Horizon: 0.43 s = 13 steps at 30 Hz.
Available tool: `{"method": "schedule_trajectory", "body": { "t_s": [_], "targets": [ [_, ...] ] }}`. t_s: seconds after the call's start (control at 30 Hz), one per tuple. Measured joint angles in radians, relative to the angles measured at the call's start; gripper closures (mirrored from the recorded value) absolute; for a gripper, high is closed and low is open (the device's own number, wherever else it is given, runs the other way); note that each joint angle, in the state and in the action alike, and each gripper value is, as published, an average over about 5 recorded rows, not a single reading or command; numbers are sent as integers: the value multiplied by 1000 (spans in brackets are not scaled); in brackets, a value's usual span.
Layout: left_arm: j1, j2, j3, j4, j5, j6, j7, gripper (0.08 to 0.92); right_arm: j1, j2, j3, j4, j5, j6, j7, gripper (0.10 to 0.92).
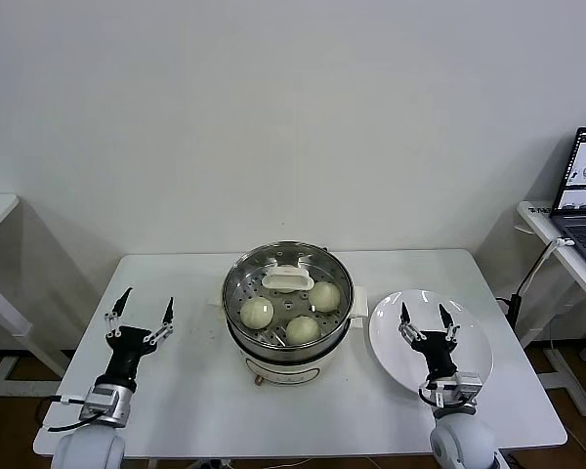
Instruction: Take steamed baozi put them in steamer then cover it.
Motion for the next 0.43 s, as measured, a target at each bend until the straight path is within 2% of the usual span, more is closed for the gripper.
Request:
{"method": "schedule_trajectory", "body": {
  "t_s": [0.43],
  "targets": [
    [49, 1, -26, 26, -14, -60, 5, 177, -52, -3, 9, 21, -31, 3, -6, 203]
  ]
}}
